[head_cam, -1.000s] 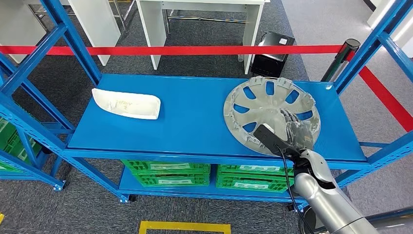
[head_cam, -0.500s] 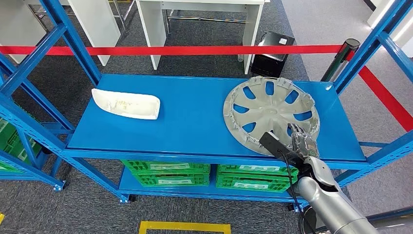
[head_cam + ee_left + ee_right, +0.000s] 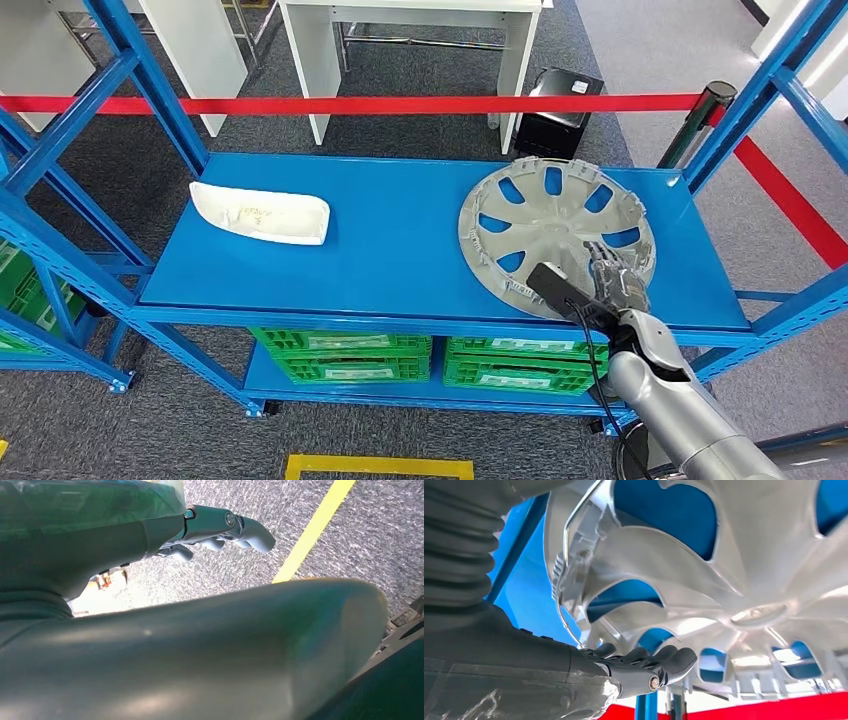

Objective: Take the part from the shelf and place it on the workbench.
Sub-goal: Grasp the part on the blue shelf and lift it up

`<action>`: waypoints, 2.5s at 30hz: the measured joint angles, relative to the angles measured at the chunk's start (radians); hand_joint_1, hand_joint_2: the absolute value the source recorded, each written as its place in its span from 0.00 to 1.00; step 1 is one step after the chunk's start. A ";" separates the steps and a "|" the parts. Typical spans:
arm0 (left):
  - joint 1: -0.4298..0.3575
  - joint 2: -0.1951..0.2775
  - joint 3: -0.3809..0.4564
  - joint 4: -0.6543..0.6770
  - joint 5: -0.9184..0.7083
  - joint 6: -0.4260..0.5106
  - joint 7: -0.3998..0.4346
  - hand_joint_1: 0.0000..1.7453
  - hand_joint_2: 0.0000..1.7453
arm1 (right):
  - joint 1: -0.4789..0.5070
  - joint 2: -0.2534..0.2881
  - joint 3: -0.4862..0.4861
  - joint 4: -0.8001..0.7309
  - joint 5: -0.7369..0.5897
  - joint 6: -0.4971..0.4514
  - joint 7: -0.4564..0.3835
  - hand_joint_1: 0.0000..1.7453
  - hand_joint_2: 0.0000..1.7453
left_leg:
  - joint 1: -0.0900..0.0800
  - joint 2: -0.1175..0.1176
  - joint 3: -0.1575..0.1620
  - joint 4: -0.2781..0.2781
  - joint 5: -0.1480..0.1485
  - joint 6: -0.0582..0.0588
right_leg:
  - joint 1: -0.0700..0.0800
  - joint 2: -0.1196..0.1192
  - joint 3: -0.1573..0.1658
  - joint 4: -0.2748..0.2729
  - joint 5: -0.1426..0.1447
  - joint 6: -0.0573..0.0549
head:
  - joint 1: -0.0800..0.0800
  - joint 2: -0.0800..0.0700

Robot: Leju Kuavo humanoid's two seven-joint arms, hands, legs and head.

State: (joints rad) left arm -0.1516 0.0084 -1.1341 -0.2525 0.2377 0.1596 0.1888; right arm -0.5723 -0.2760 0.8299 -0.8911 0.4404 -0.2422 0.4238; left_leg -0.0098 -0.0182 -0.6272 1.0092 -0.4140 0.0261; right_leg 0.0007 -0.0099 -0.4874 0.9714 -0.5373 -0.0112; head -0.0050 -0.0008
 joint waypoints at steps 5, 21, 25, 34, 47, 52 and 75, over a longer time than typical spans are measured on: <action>0.000 -0.001 0.000 0.000 0.000 0.002 -0.001 0.00 0.00 | -0.003 0.002 0.002 0.000 0.006 -0.001 0.000 0.00 1.00 | 0.000 0.000 0.000 0.000 0.000 0.000 | 0.000 0.000 0.000 0.000 0.000 0.000 | 0.000 0.000; 0.003 -0.003 0.000 0.000 0.001 0.006 -0.005 0.00 0.00 | -0.022 0.012 0.028 -0.034 0.069 -0.039 0.017 0.00 1.00 | 0.000 0.000 -0.001 0.000 0.003 0.001 | 0.000 0.000 0.000 0.000 0.003 0.000 | 0.000 0.000; 0.003 -0.003 0.000 0.000 -0.002 0.006 -0.006 0.00 0.00 | -0.023 0.021 0.029 -0.033 0.061 -0.048 0.000 0.00 1.00 | 0.000 0.000 -0.002 0.000 0.003 0.001 | 0.000 0.000 -0.001 0.000 0.003 0.000 | 0.000 0.000; 0.004 -0.002 0.000 0.000 -0.004 0.005 -0.002 0.00 0.00 | -0.024 0.038 0.029 -0.023 0.083 -0.098 -0.021 0.00 0.00 | 0.000 0.000 -0.002 -0.001 0.003 0.001 | 0.001 0.000 -0.001 0.000 0.003 0.000 | 0.000 0.000; 0.002 -0.002 0.000 0.000 -0.009 0.006 -0.001 0.00 0.00 | -0.026 0.059 0.029 -0.004 0.038 -0.086 -0.050 0.00 0.00 | 0.000 0.000 -0.002 -0.001 0.003 0.001 | 0.000 0.000 -0.001 0.000 0.003 0.000 | 0.000 0.000; -0.003 -0.002 0.000 0.000 -0.020 0.005 0.000 0.00 0.00 | -0.027 0.083 0.027 0.045 0.000 -0.093 -0.096 0.00 0.00 | 0.000 0.000 -0.002 -0.001 0.003 0.001 | 0.001 0.000 -0.001 0.000 0.003 0.000 | 0.000 0.000; -0.005 0.000 0.000 0.000 -0.034 0.000 0.010 0.00 0.00 | -0.057 0.147 0.030 0.230 -0.034 -0.087 -0.086 0.00 1.00 | 0.001 0.000 -0.001 -0.001 0.003 0.001 | 0.001 0.000 -0.002 0.000 0.003 0.000 | 0.000 0.000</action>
State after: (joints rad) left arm -0.1563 0.0088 -1.1337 -0.2525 0.2033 0.1594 0.1990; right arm -0.6292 -0.1289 0.8600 -0.6612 0.4069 -0.3291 0.3381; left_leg -0.0091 -0.0181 -0.6284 1.0081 -0.4112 0.0269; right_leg 0.0013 -0.0100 -0.4890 0.9715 -0.5346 -0.0115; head -0.0049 -0.0008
